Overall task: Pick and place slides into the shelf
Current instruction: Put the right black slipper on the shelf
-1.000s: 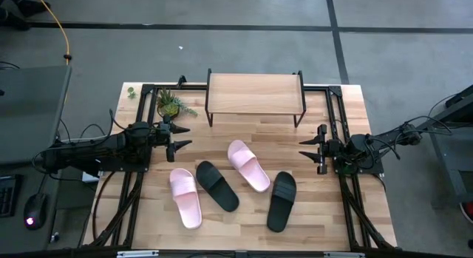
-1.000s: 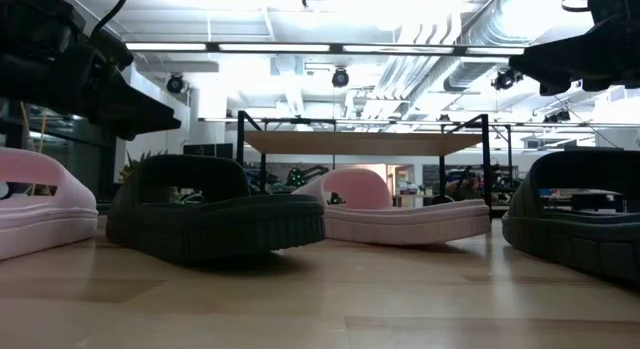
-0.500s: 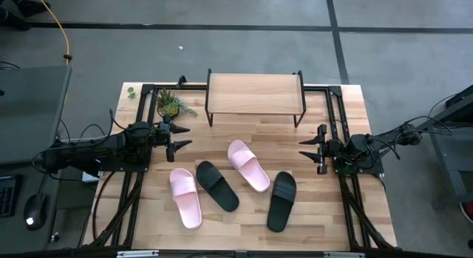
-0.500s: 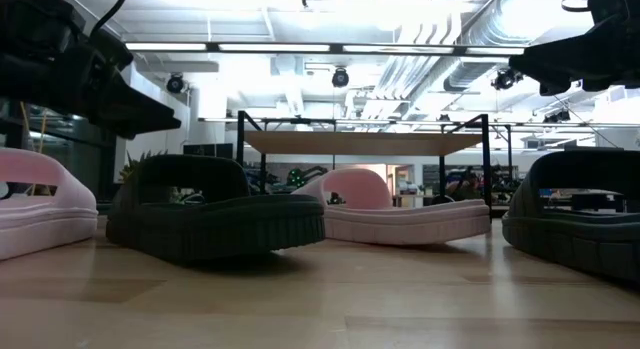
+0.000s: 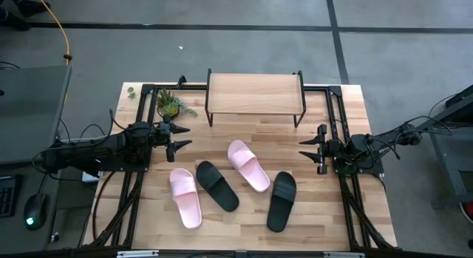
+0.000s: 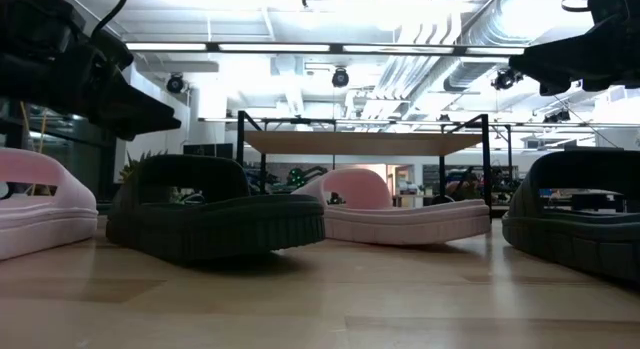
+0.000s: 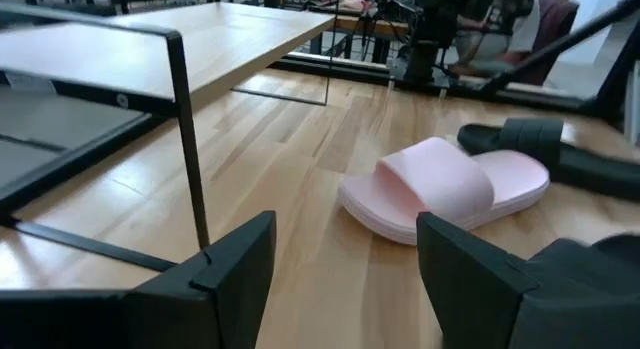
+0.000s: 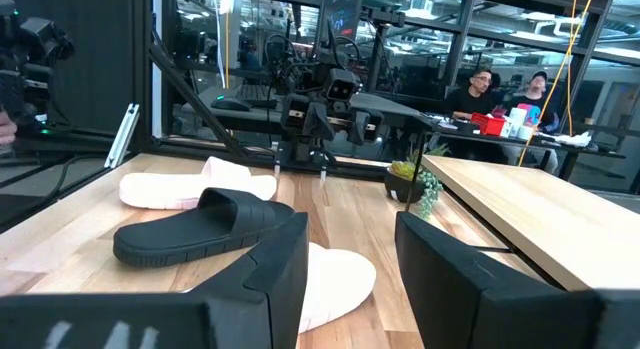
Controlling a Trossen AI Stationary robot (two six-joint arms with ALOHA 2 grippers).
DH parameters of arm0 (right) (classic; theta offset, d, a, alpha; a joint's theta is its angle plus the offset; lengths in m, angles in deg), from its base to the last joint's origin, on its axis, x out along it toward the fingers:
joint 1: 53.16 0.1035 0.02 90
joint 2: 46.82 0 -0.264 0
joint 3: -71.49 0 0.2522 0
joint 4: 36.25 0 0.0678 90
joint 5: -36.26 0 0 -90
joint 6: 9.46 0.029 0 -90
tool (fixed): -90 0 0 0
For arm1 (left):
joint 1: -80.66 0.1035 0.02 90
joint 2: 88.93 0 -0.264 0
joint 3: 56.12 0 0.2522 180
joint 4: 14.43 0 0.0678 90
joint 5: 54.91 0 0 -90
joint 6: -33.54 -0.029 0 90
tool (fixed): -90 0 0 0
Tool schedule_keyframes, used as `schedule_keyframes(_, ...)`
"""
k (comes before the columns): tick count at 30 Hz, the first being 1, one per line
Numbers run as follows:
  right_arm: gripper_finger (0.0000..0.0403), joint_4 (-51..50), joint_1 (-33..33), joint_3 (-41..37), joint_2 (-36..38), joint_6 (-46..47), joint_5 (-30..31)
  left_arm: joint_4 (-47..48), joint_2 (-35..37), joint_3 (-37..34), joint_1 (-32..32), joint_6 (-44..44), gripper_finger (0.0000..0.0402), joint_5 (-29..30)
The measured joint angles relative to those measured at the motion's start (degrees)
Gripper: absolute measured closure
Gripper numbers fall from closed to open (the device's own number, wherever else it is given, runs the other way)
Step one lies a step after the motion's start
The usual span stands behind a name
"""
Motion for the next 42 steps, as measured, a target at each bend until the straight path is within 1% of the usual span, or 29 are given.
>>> schedule_keyframes(5, 0.026, -0.02, -0.01, 0.01, 0.0, -4.5, 0.01, -1.35, 0.0, 0.01, 0.0, 3.59, 0.0176, -0.07)
schedule_keyframes(13, 0.026, 0.0, 0.01, -0.01, 0.0, -4.81, 0.01, -3.69, 0.02, 0.01, -0.02, 4.9, 0.0176, -0.07)
schedule_keyframes(16, 0.026, 0.0, 0.01, 0.01, 0.0, -4.61, 0.01, -3.99, 0.02, 0.0, -0.02, 8.22, 0.0176, -0.08)
schedule_keyframes(20, 0.026, 0.02, -0.01, 0.0, 0.0, -1.33, 0.01, -4.49, 0.0, 0.0, -0.02, 17.12, 0.0176, -0.12)
schedule_keyframes(22, 0.026, 0.02, 0.01, 0.01, 0.0, -0.28, 0.01, -5.97, 0.02, 0.0, -0.02, 20.07, 0.0176, -0.09)
schedule_keyframes(28, 0.026, 0.02, 0.0, 0.0, 0.0, 0.36, 0.01, -9.15, 0.02, 0.0, -0.02, 19.88, 0.0176, -0.11)
schedule_keyframes(37, 0.026, 0.33, 0.0, -0.01, 0.0, 1.66, 0.01, -6.23, -0.02, 0.0, -0.02, 21.25, 0.0176, -0.3)
schedule_keyframes(42, 0.026, 1.2, 0.0, 0.01, 0.02, 2.14, 0.0, -5.63, -0.01, 0.0, -0.02, 24.12, 0.0176, -1.55)
